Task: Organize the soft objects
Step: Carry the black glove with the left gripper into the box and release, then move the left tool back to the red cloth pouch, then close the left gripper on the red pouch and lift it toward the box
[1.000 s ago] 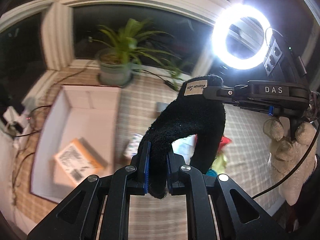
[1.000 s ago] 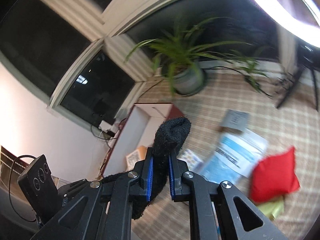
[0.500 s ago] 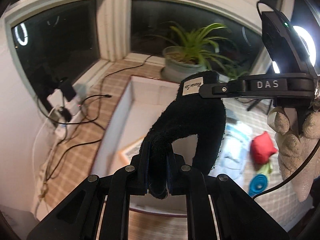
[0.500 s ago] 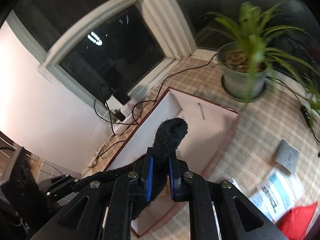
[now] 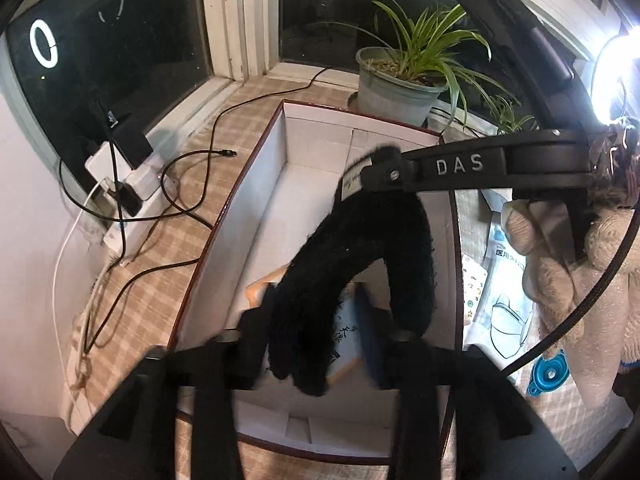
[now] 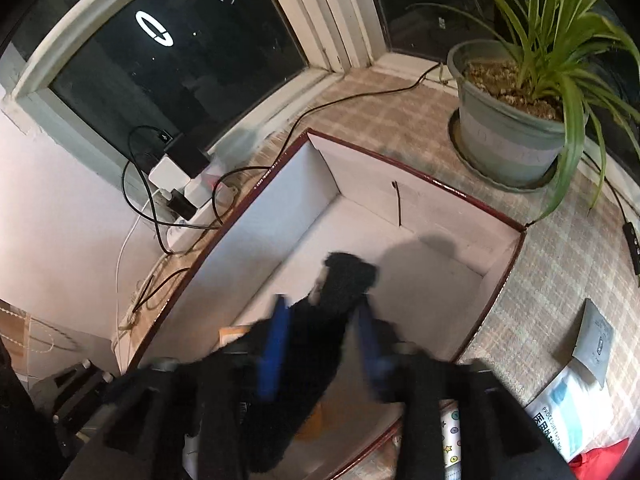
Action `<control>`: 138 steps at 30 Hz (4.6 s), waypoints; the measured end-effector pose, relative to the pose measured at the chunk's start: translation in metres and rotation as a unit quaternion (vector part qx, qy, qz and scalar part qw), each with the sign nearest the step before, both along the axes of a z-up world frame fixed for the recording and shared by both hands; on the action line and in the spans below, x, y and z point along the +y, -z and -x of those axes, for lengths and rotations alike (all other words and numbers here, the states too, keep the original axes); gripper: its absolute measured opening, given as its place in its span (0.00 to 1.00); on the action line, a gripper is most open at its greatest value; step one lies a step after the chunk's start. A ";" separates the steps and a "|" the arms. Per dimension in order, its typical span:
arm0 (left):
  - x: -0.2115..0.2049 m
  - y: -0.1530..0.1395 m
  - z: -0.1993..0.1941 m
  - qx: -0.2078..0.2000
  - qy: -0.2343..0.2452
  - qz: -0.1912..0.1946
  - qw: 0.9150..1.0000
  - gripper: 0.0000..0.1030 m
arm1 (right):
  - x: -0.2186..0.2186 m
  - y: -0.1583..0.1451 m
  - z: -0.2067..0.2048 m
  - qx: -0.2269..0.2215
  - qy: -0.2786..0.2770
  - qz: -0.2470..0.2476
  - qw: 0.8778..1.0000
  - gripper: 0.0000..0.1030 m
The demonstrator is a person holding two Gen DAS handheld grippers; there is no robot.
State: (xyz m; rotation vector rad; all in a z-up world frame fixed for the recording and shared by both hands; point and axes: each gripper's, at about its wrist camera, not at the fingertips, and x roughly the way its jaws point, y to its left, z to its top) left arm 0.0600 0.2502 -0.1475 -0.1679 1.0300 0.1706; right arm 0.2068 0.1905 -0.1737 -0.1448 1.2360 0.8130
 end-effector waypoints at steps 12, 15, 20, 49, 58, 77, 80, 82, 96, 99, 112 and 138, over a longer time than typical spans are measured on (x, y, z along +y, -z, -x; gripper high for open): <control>0.002 -0.015 0.011 -0.016 -0.013 0.022 1.000 0.64 | -0.035 -0.031 0.003 -0.031 0.009 -0.015 0.999 0.54; -0.005 -0.022 0.013 -0.027 -0.007 0.037 0.999 0.64 | -0.058 -0.043 0.004 -0.032 0.018 -0.027 0.999 0.54; -0.031 -0.031 0.013 -0.040 0.024 0.057 0.997 0.64 | -0.120 -0.062 0.008 -0.025 0.049 -0.053 0.997 0.54; -0.255 0.058 -0.063 0.099 0.194 0.248 0.944 0.64 | -0.433 0.015 0.019 0.062 0.264 -0.030 0.962 0.64; -0.281 0.085 -0.082 0.129 0.192 0.247 0.941 0.67 | -0.428 0.048 0.003 0.102 0.255 -0.023 0.961 0.64; -0.308 0.111 -0.106 0.138 0.210 0.231 0.940 0.64 | -0.405 0.074 -0.013 0.129 0.224 0.003 0.966 0.64; -0.313 0.111 -0.107 0.135 0.218 0.232 0.938 0.55 | -0.403 0.073 -0.012 0.132 0.218 0.001 0.967 0.54; -0.316 0.109 -0.107 0.132 0.221 0.231 0.938 0.52 | -0.401 0.070 -0.010 0.127 0.217 0.005 0.968 0.51; -0.318 0.088 -0.097 0.101 0.233 0.221 0.941 0.48 | -0.395 0.045 0.005 0.109 0.218 -0.005 0.970 0.37; -0.316 0.075 -0.093 0.085 0.237 0.217 0.943 0.48 | -0.392 0.028 0.009 0.096 0.217 -0.012 0.971 0.37; -0.258 0.009 -0.061 0.004 0.213 0.209 0.954 0.48 | -0.330 -0.047 0.028 0.032 0.162 -0.040 0.985 0.37; -0.060 -0.035 0.007 -0.064 0.063 0.163 0.983 0.48 | -0.107 -0.078 0.056 -0.003 -0.013 -0.076 0.997 0.37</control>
